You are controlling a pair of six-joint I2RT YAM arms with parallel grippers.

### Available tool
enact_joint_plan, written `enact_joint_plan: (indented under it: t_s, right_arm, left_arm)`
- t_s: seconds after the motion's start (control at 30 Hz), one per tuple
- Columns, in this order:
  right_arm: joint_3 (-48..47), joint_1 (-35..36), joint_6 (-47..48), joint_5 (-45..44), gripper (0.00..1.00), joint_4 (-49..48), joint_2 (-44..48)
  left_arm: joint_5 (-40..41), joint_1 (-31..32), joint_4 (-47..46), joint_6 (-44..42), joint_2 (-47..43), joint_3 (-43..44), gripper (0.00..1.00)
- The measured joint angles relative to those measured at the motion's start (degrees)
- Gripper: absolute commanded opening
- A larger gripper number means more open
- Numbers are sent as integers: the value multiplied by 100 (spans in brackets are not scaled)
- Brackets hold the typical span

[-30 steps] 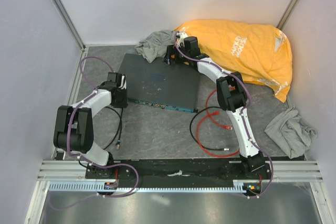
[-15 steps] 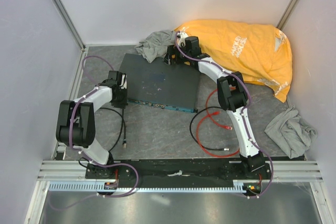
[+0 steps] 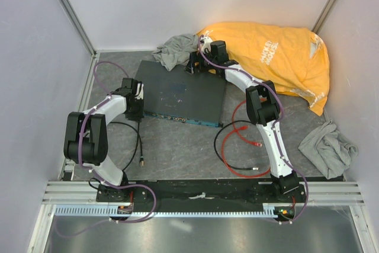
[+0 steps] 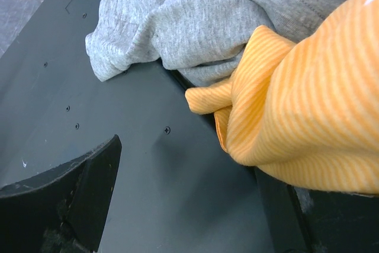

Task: Insert the plug into the switch port
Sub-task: Insert the connector into the switch port.

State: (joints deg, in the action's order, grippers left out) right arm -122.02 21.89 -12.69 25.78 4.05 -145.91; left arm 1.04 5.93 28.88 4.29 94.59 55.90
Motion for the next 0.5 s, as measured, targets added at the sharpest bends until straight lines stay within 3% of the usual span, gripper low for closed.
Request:
enact_joint_plan:
  t_s: [0.5]
  right_arm:
    - [0,-24,378,162,97,107,0]
  left_arm:
    - [-63,-7,190,-94,234,267,2]
